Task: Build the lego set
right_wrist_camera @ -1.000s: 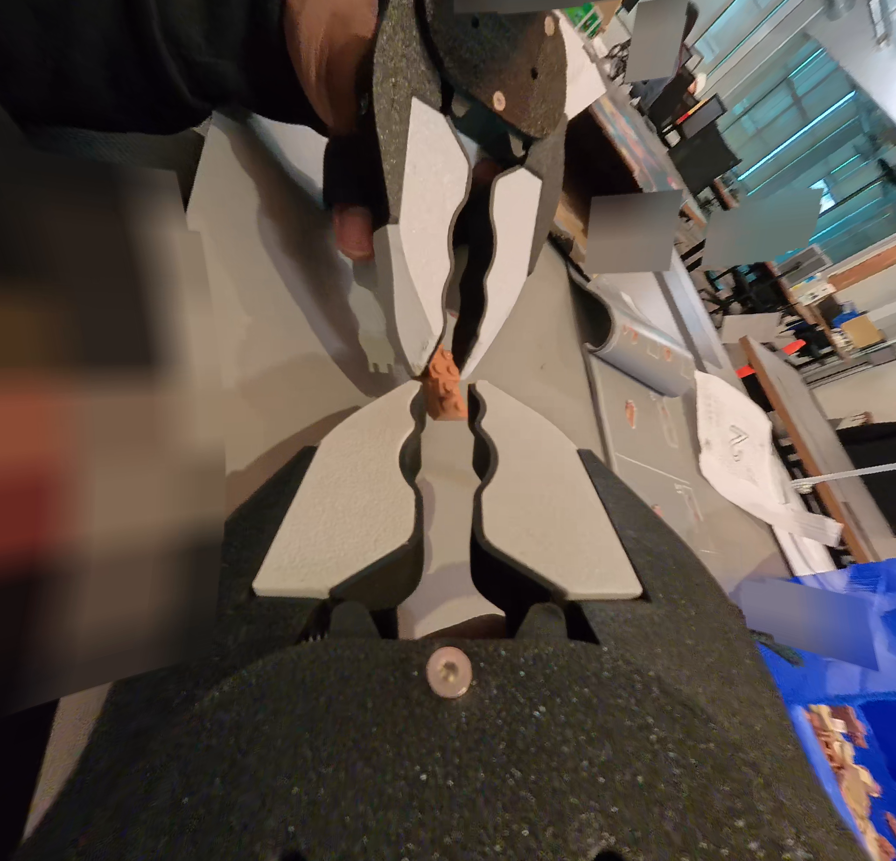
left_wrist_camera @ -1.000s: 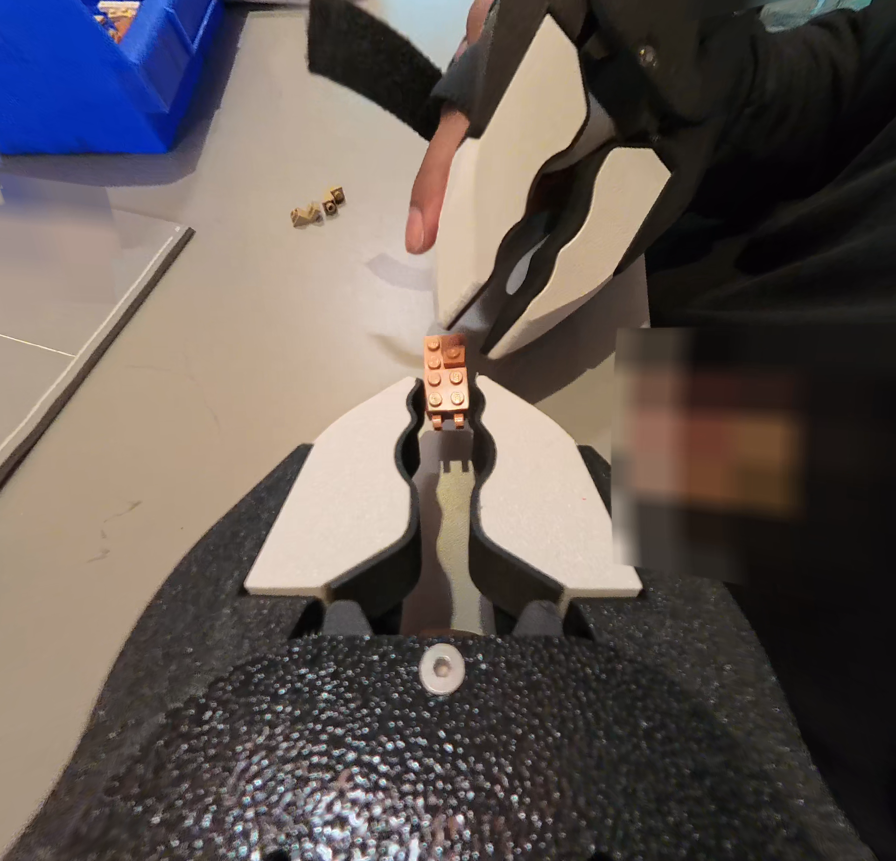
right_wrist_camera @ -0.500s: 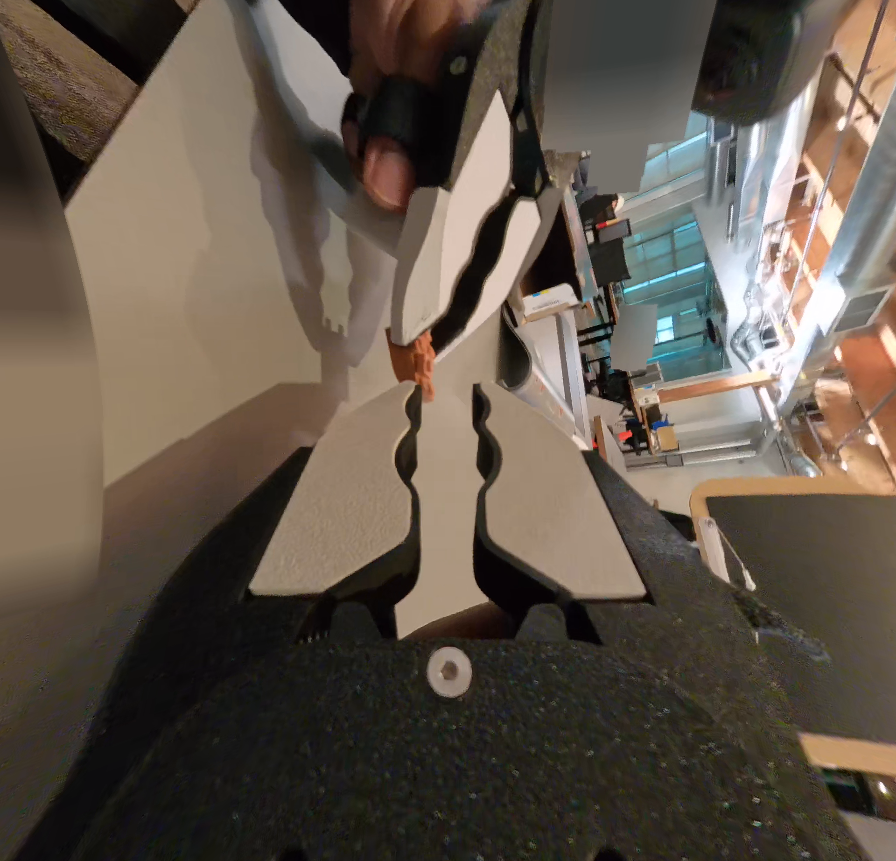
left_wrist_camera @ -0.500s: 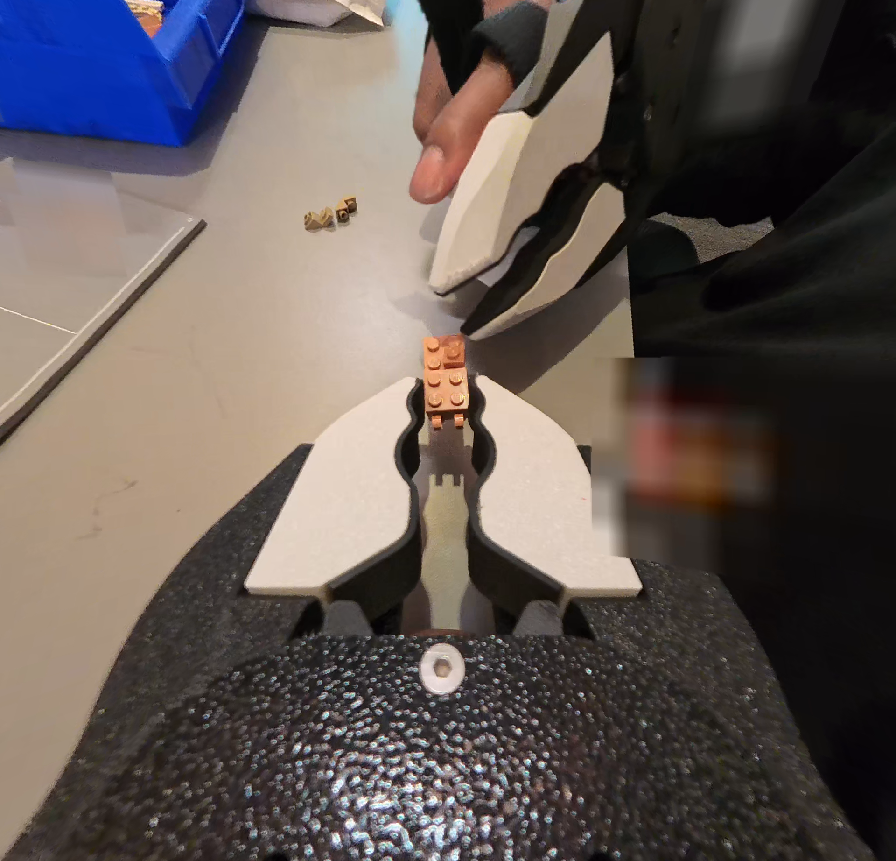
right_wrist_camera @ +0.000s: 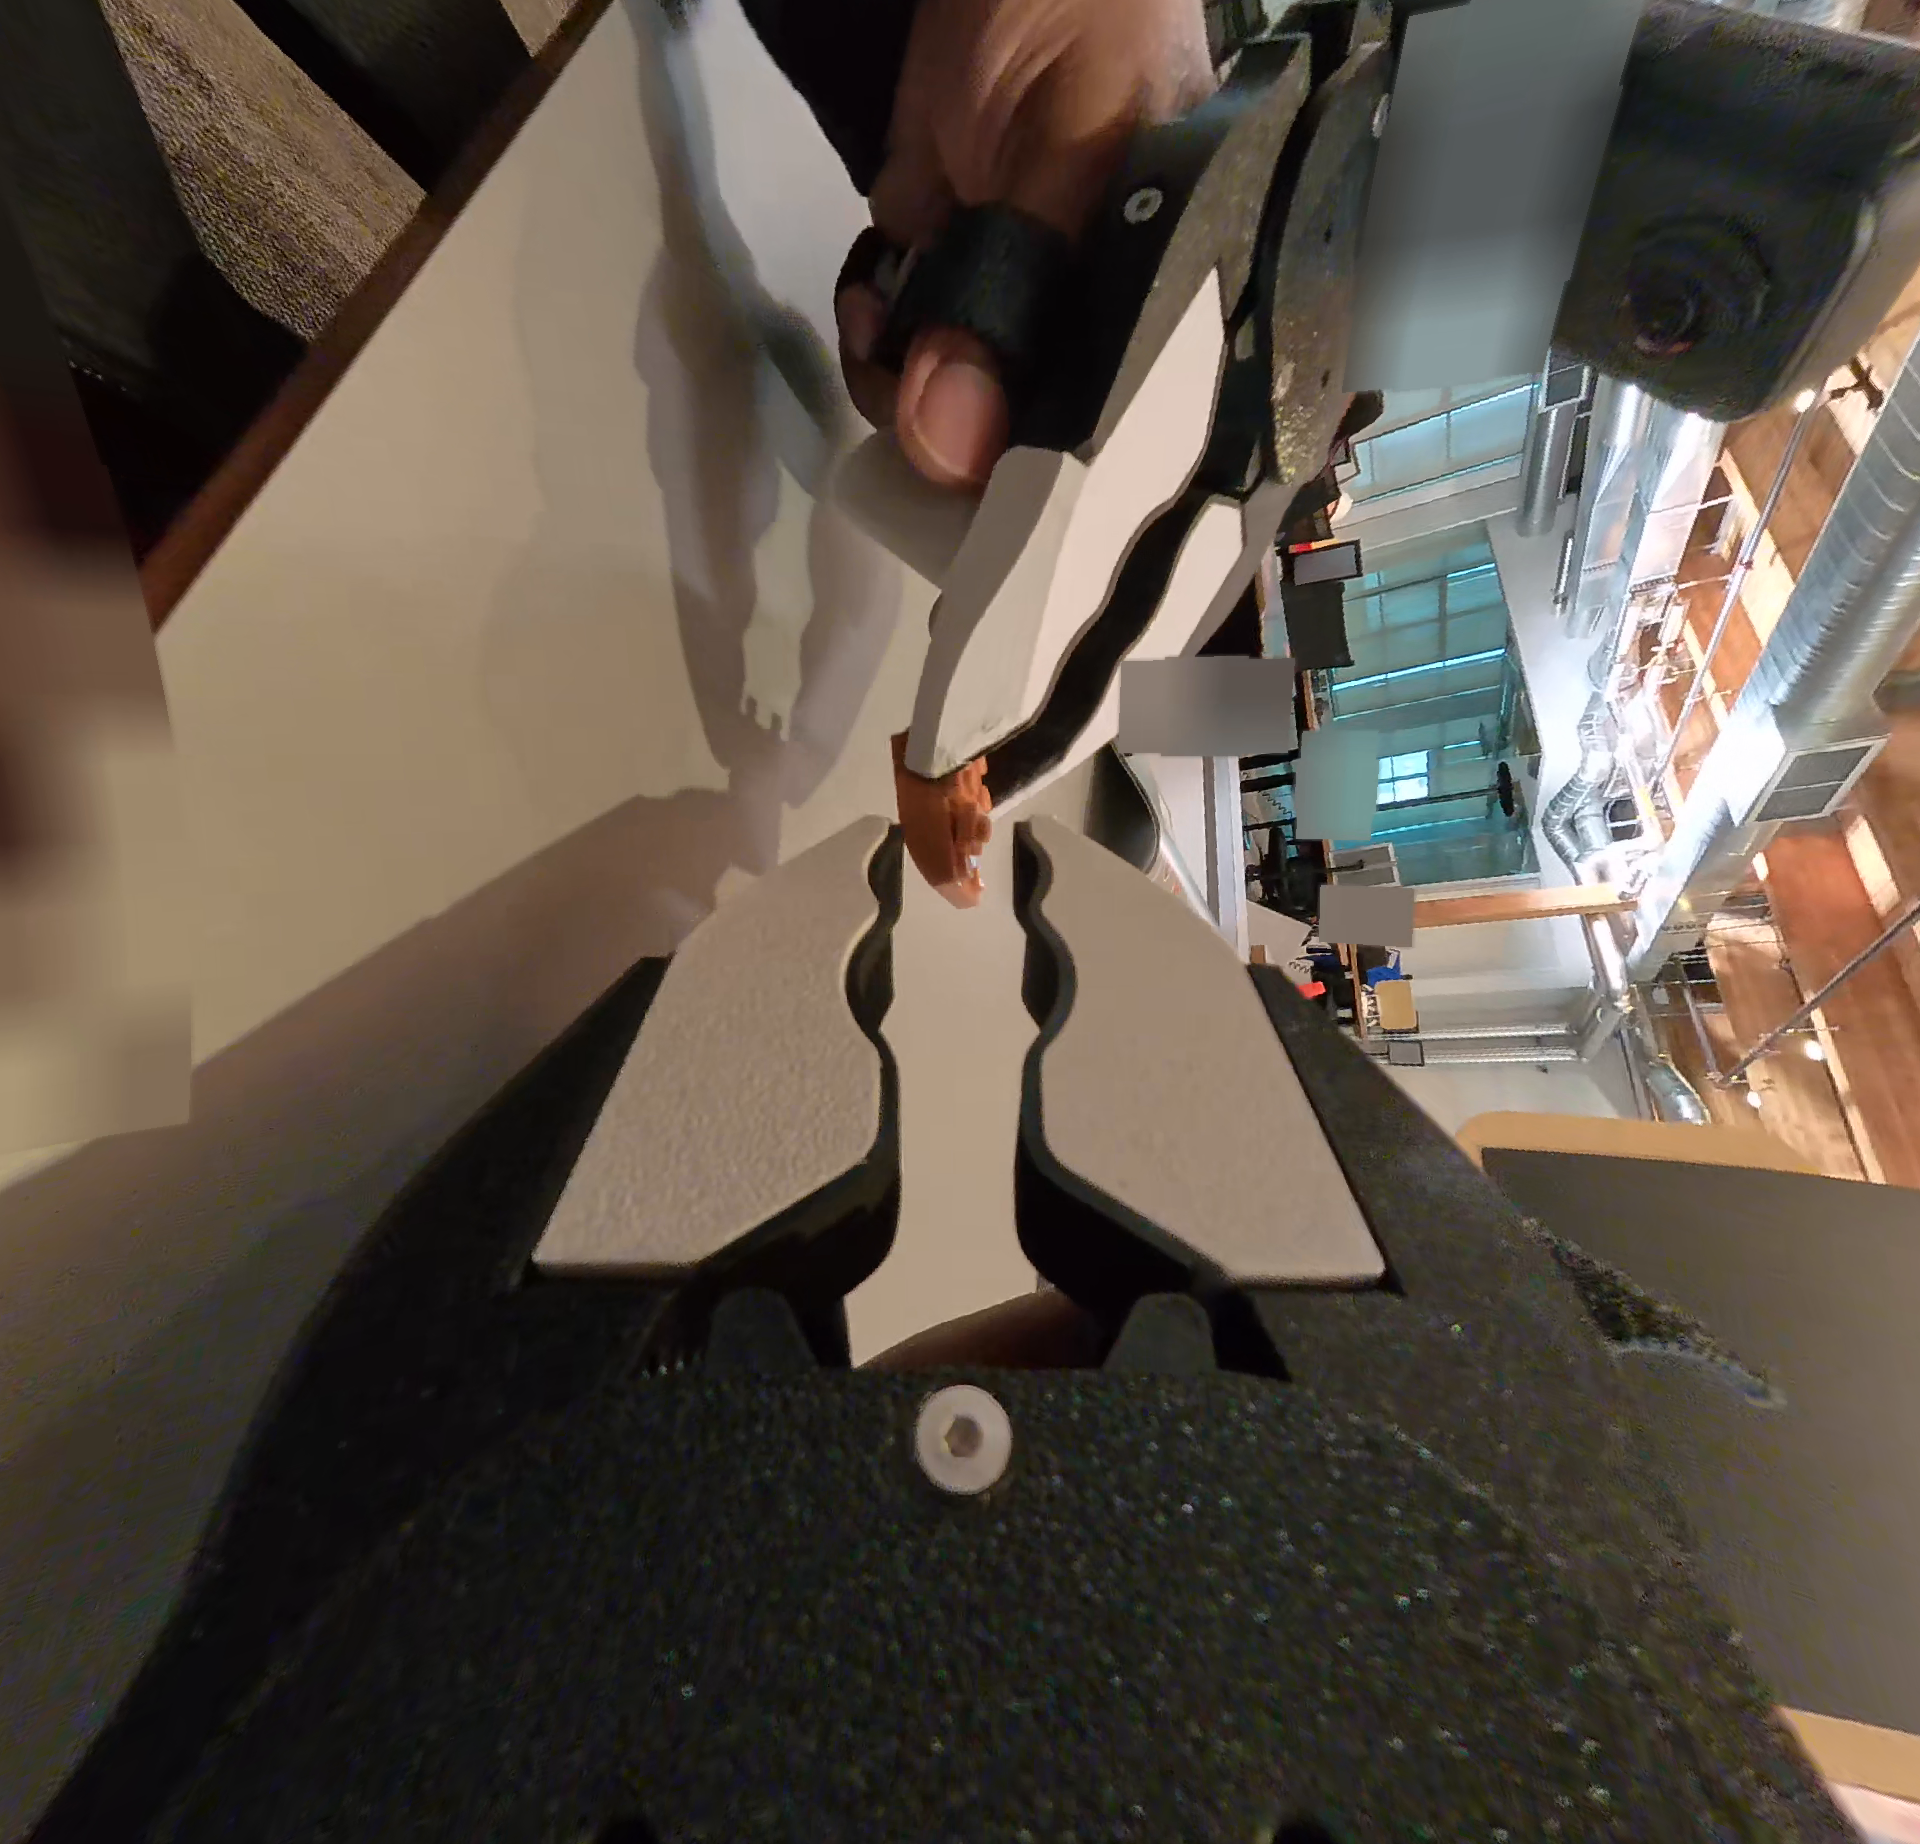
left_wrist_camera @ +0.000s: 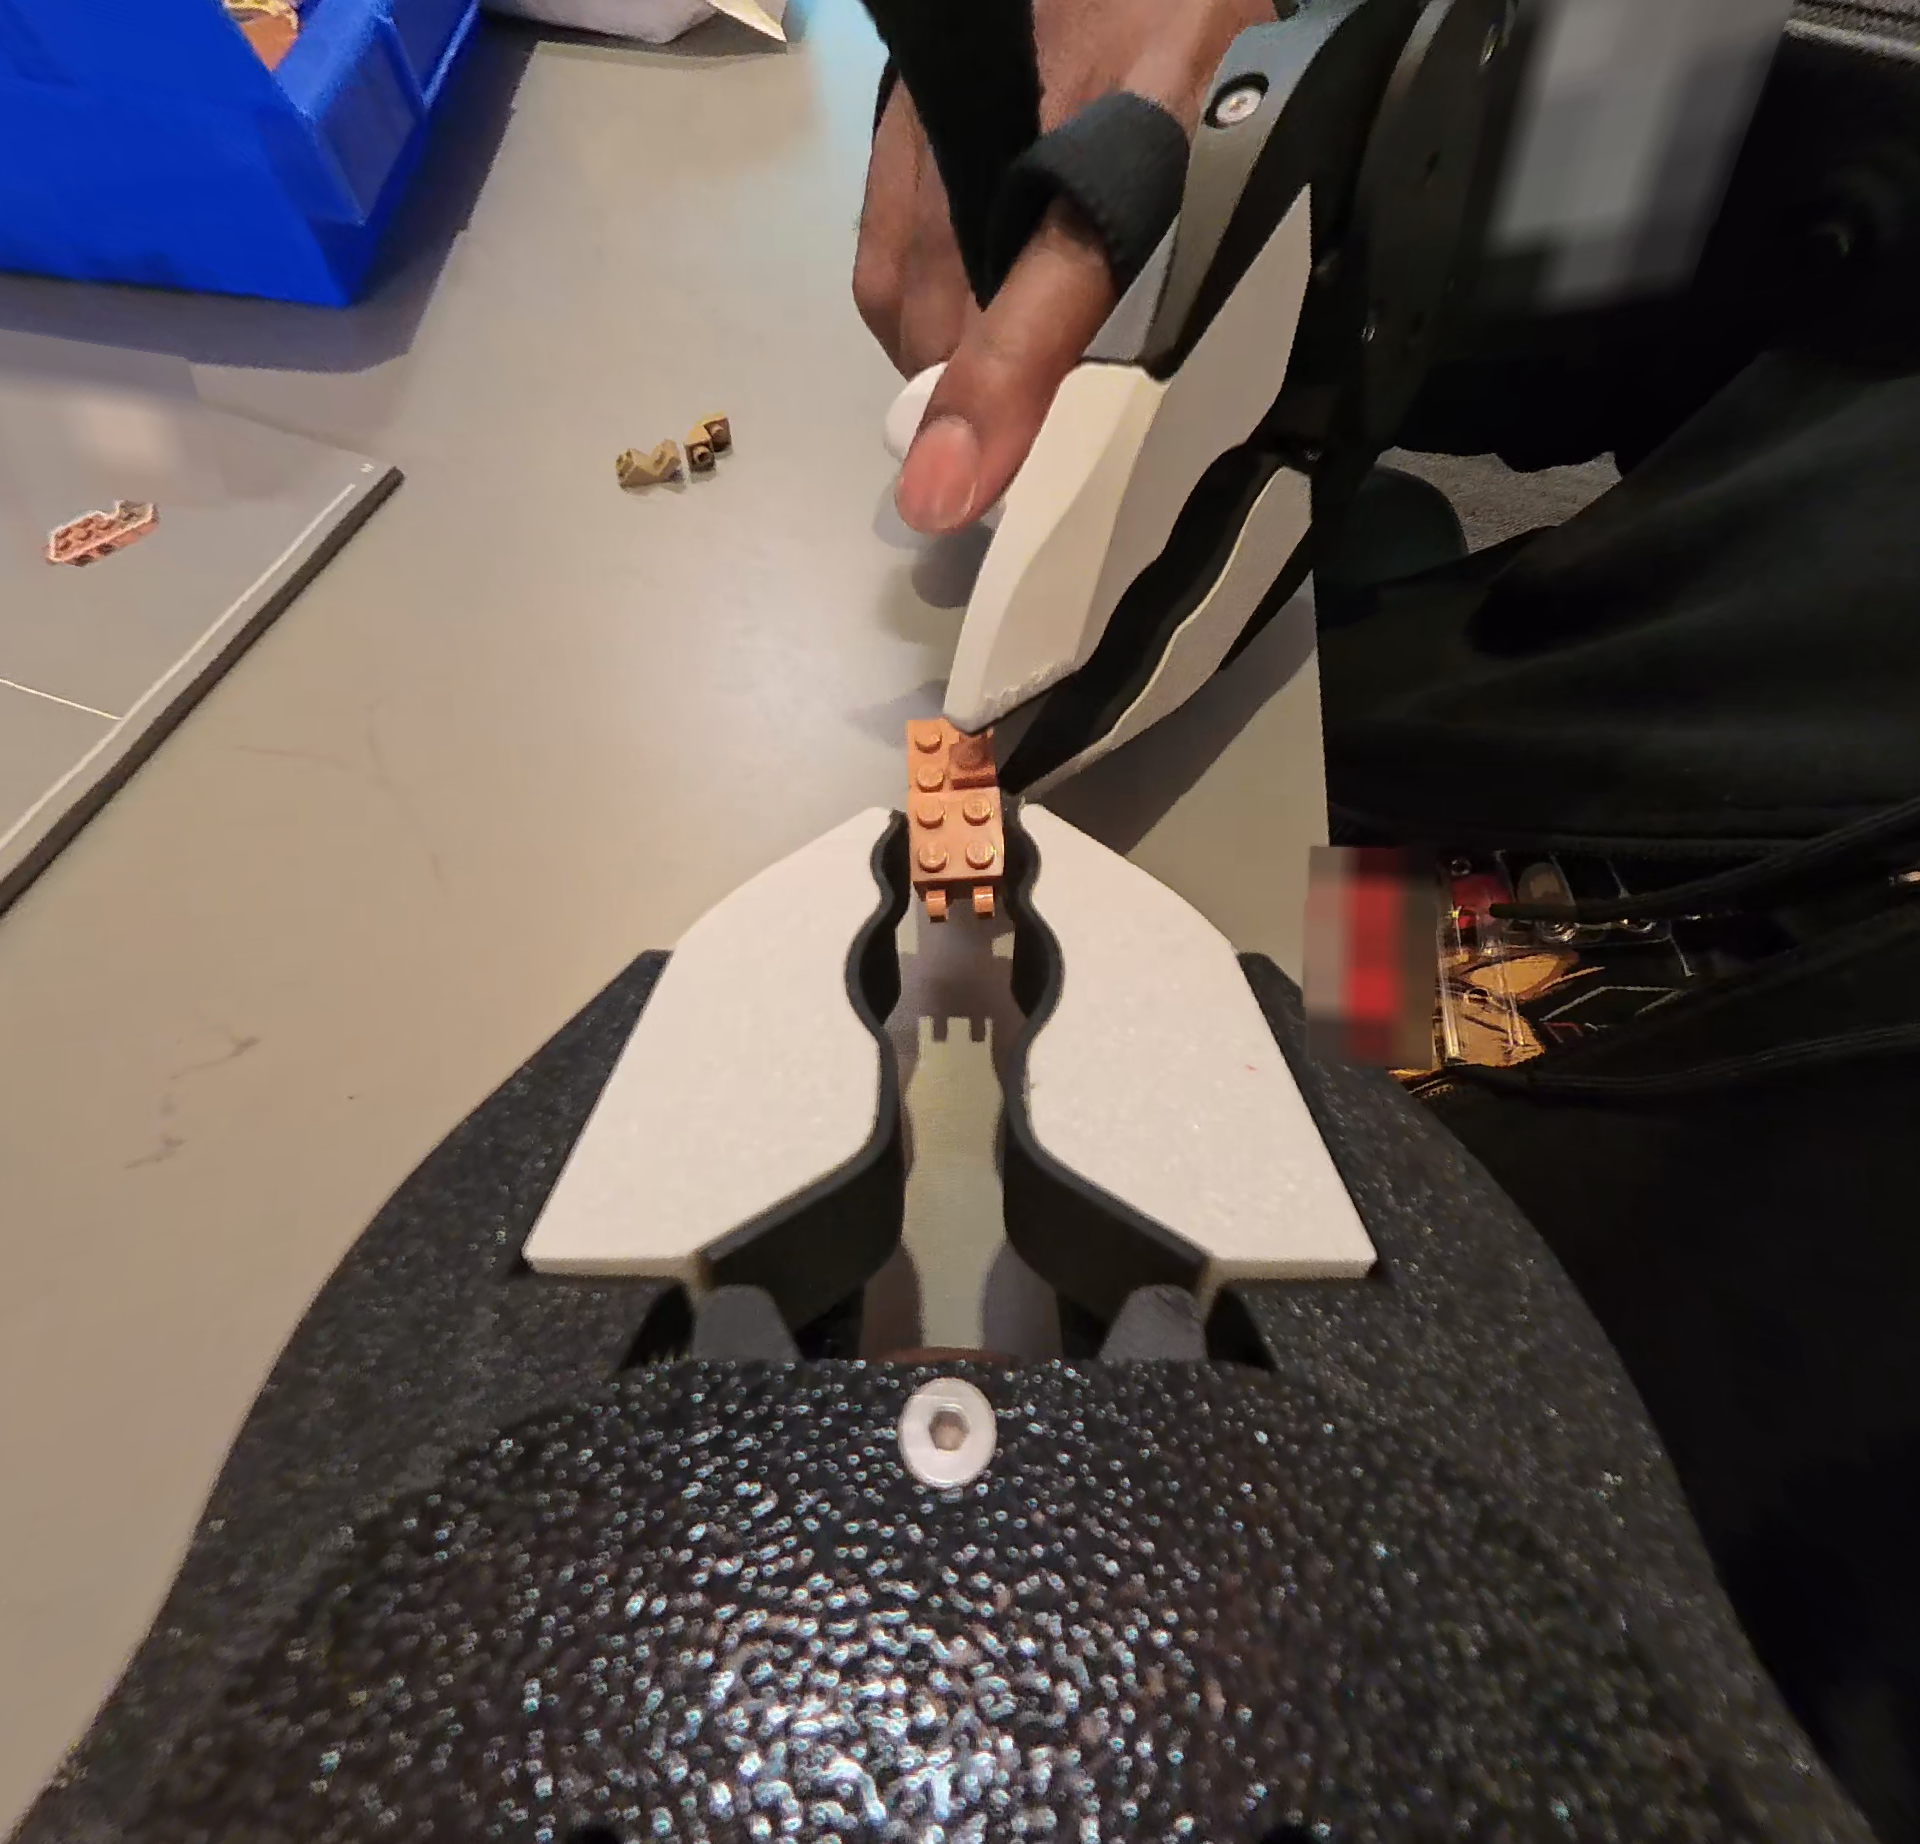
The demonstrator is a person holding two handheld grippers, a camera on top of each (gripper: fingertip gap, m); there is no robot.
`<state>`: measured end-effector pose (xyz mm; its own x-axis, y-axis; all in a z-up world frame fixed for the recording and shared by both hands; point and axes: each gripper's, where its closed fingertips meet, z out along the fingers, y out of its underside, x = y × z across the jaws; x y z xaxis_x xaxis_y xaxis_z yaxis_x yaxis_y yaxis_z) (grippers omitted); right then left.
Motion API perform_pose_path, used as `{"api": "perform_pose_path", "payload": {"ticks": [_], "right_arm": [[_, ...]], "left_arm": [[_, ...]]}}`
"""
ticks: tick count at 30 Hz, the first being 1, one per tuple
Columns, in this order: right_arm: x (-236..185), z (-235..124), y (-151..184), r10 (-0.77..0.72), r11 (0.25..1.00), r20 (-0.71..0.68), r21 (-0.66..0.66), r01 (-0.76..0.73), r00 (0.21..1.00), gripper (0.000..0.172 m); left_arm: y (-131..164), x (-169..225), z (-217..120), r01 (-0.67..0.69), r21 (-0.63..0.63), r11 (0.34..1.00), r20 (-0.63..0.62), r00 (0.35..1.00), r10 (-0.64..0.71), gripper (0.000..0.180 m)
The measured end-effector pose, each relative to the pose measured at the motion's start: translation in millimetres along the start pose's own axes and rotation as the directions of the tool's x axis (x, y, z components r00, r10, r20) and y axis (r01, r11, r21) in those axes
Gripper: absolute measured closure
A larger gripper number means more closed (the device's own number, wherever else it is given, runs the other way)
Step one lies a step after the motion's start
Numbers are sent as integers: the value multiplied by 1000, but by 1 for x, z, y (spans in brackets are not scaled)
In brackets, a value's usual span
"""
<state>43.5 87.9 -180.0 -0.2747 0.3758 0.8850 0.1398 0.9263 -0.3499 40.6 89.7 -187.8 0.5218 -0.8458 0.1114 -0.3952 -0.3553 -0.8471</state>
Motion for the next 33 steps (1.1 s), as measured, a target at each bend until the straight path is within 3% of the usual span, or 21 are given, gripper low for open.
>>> {"api": "perform_pose_path", "payload": {"ticks": [33], "right_arm": [[-13, 0, -7, -63, 998, 137, 14, 61, 989, 156]], "left_arm": [[4, 18, 2, 90, 0, 996, -171, 981, -89, 164]]}}
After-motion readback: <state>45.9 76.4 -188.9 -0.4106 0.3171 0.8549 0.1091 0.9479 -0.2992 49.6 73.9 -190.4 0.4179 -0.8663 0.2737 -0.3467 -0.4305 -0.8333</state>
